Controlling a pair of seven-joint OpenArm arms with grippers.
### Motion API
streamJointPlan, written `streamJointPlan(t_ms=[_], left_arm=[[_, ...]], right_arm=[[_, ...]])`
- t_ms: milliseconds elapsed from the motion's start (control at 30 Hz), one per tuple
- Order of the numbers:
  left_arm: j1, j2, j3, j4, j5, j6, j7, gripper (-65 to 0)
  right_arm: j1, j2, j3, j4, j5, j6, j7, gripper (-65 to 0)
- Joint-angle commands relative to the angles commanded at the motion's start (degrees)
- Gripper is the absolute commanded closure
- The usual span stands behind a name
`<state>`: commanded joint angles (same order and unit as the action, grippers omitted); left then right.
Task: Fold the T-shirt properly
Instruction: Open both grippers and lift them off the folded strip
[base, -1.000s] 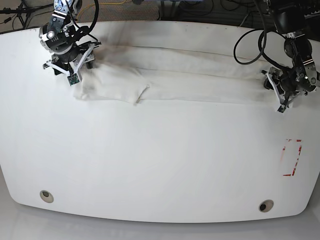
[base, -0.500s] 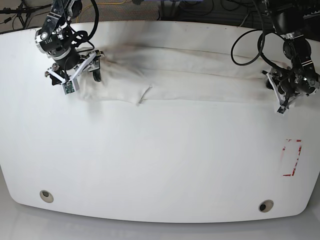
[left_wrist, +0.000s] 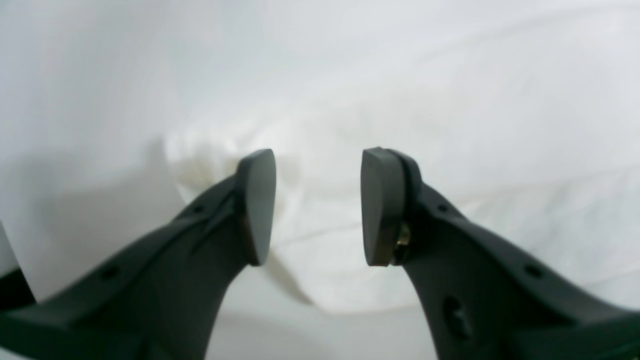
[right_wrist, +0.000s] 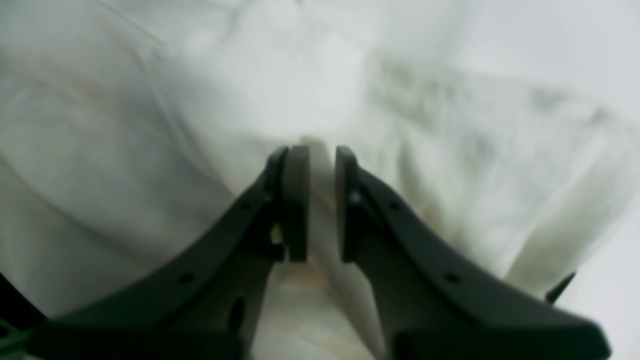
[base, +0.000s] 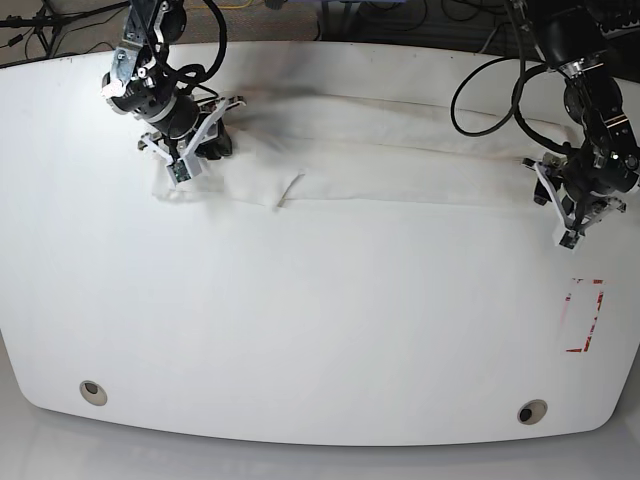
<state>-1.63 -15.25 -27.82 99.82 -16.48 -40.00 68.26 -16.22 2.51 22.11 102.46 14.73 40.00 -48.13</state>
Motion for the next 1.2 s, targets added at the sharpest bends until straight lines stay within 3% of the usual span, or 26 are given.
streamJointPlan(t_ms=[67, 233, 333, 567, 767, 1000, 1200], left_arm=[[0.0, 0.0, -2.0, -0.1, -2.1, 0.0, 0.1, -28.1], [0.0, 0.0, -7.4, -0.3, -6.9, 0.0, 3.1, -43.1], [-0.1, 0.0, -11.1, -0.3, -9.0, 0.0, 5.2, -47.4], [-0.1, -0.4, -18.0, -4.0, -12.7, 0.0, 6.5, -47.5], [-0.1, -4.6, -21.5, -15.2, -15.1, 0.0, 6.2, -47.5], [0.3, -9.5, -21.5, -23.7, -20.7, 0.0, 4.7, -47.4], [0.1, -12.0, -20.1, -28.3, -21.8, 0.0, 2.0, -47.6]], right_arm=[[0.0, 0.0, -0.1, -1.4, -1.3, 0.0, 1.8, -12.8], [0.0, 0.1, -0.3, -4.5, -4.7, 0.0, 4.3, -12.7], [0.2, 0.2, -0.2, -5.5, -5.4, 0.0, 4.4, -12.5], [0.5, 0.3, 0.0, -5.6, -5.5, 0.0, 4.4, -12.5], [0.6, 0.3, 0.0, -5.6, -5.5, 0.0, 4.4, -12.5], [0.6, 0.3, -0.1, -5.6, -5.5, 0.0, 4.4, -12.4], [0.5, 0.3, 0.0, -5.5, -5.5, 0.0, 4.4, -12.4]])
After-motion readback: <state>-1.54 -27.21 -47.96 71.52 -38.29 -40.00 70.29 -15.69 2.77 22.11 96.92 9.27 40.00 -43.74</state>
